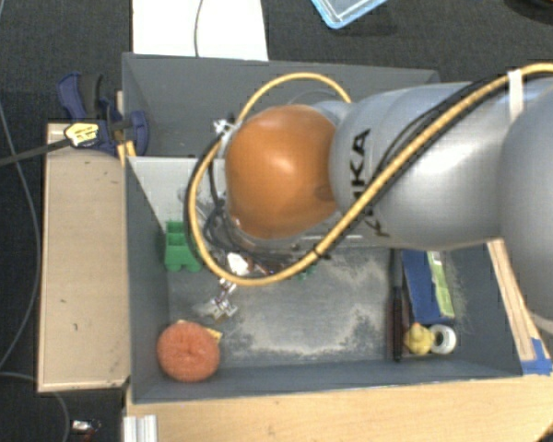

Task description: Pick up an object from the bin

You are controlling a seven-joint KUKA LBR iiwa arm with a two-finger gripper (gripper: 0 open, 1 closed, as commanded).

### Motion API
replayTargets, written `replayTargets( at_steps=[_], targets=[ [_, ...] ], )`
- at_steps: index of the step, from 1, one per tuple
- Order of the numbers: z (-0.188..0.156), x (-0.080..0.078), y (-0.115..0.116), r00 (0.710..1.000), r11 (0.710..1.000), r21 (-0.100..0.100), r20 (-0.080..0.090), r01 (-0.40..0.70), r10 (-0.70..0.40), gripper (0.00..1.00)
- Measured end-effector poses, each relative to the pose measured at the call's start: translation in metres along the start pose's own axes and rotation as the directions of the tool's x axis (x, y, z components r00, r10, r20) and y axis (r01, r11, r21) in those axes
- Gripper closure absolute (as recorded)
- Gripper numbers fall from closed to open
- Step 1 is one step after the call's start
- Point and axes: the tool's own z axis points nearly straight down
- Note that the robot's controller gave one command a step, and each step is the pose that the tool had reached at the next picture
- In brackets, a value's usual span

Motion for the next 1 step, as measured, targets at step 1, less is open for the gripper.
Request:
replayTargets(
  at_steps=[1],
  targets=[
    [-0.0037,-0.0284,0.0134,0.939,0.939,0.002,0.012,-0.344,0.344,0.00]
  ],
)
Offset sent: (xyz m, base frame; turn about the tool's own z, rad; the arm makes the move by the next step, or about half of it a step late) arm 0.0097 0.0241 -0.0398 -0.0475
